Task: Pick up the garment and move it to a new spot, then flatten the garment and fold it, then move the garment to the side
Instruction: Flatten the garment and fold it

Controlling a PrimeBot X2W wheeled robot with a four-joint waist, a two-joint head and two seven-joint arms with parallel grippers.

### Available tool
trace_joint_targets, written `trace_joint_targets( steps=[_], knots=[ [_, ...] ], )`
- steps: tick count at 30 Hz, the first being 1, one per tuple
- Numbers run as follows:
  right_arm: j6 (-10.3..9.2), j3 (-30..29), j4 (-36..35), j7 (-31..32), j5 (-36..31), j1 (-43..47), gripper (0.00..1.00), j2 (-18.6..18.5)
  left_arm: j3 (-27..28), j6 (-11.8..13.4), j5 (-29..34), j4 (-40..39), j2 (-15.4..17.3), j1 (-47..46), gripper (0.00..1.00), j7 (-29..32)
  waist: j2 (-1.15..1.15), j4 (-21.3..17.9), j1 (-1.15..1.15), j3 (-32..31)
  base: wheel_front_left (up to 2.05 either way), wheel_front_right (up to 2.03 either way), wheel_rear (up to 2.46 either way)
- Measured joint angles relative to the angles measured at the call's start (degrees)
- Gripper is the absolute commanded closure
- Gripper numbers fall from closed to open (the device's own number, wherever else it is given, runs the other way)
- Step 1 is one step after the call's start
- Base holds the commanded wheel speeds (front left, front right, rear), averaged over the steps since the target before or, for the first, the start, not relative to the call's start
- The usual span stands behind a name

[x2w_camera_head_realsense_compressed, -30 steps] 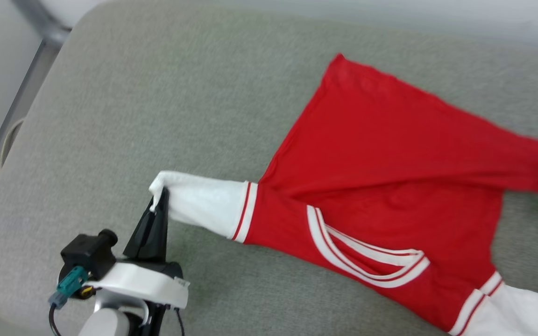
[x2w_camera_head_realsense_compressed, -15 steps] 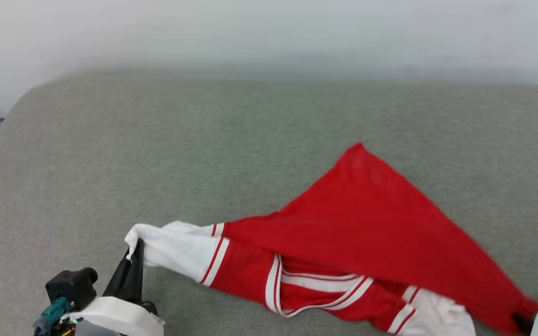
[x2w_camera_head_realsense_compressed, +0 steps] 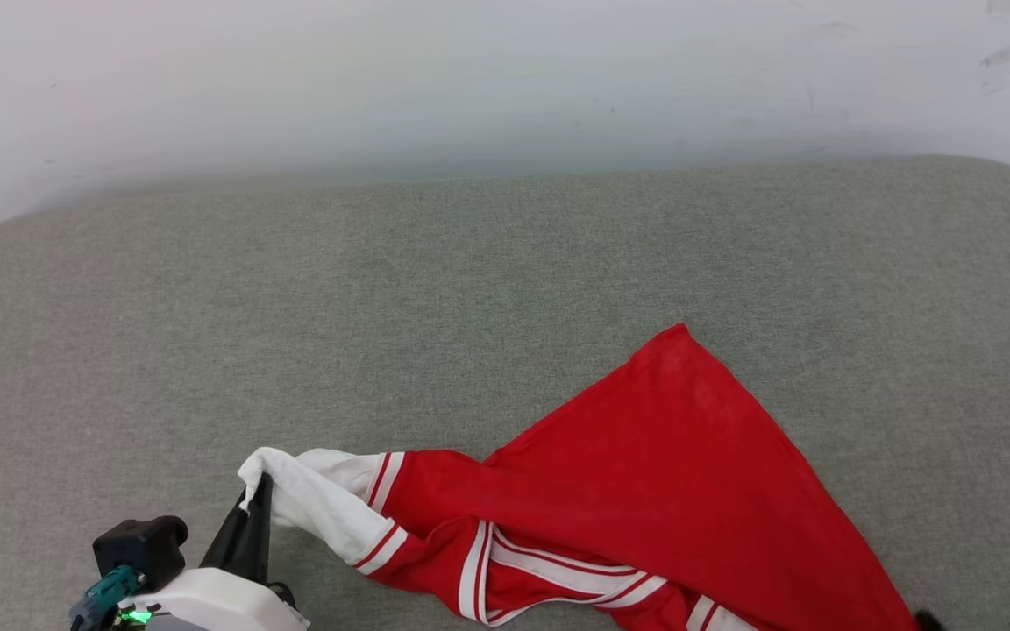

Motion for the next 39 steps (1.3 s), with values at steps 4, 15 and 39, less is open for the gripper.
trace_joint_targets(
  steps=[4, 15, 39],
  knots=[
    [-0.01, 1.35, 0.24, -11.41, -1.36, -3.93, 0.0, -0.13, -0.58, -0.34, -0.33, -0.03, -0.19, -0.74, 1.0, 0.24, 0.0, 0.49, 0.0, 0.14, 0.0, 0.0, 0.0],
    [-0.01, 9.6, 4.72, -25.12, -6.94, -19.0, 0.0, -7.28, -2.75, -1.1, 0.73, -0.82, -1.09, -5.39, 1.0, -0.63, 0.0, 4.72, 0.01, 2.79, 0.0, 0.0, 0.0],
    [-0.01, 29.33, 10.21, 19.45, -0.08, -42.41, 0.0, -22.83, -7.71, -4.17, 2.88, -0.91, -5.67, -16.48, 1.0, -4.67, 0.0, 14.84, 0.02, 15.8, 0.0, 0.0, 0.0]
  ],
)
